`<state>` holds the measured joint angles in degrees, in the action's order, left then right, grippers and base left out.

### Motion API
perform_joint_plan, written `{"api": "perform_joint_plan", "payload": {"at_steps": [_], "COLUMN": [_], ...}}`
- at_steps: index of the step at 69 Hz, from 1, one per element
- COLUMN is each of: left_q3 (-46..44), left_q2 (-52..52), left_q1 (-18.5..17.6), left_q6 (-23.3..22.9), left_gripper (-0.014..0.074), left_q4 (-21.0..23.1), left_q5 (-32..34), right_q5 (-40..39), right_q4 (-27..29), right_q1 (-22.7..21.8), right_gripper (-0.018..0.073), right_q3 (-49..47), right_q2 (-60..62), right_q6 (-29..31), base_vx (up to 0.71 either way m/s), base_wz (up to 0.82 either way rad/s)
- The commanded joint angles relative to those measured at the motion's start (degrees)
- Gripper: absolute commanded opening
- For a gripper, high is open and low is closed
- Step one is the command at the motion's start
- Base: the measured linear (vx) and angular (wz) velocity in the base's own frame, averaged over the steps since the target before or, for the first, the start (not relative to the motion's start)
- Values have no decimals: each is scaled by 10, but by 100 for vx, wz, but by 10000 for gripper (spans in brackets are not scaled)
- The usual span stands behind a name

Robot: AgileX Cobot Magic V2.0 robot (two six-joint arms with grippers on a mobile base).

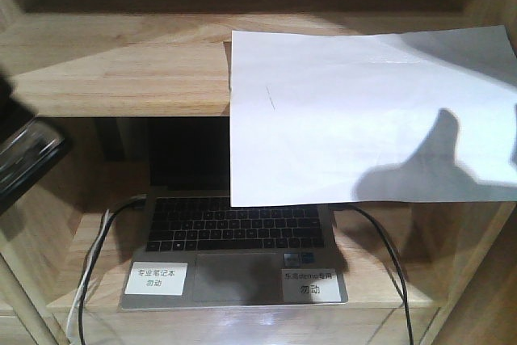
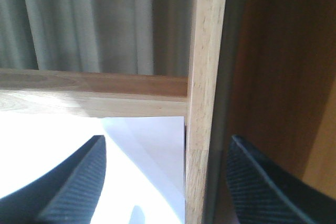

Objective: Grab stapler and paper to desk for stapling
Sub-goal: 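Lift the stapler off the shelf with the left gripper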

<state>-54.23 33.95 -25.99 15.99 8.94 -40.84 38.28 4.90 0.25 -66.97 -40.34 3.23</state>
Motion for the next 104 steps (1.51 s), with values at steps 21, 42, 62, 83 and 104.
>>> {"api": "perform_joint_plan", "payload": {"at_steps": [21, 42, 62, 83, 104], "left_q3": [104, 137, 136, 136, 136], "left_q2": [-200, -283, -284, -284, -284], "left_q1": [-5, -5, -5, -5, -5], "left_q6": [5, 5, 4, -6, -6], "left_gripper": [-8, -8, -7, -6, -6], "left_q4": [12, 11, 11, 11, 11], "left_q5": [69, 63, 64, 62, 62], "right_q5": [-39, -39, -39, -39, -39], "right_q4": [-1, -1, -1, -1, -1], "right_q1": [-3, -3, -3, -3, -3], "right_gripper": [463, 463, 463, 463, 463], "right_q3": [-15, -15, -15, -15, -15], "right_q2": [-3, -3, -3, -3, -3], "right_q6": [1, 1, 1, 1, 1], "base_vx": [0, 0, 0, 0, 0], "base_wz": [0, 0, 0, 0, 0]}}
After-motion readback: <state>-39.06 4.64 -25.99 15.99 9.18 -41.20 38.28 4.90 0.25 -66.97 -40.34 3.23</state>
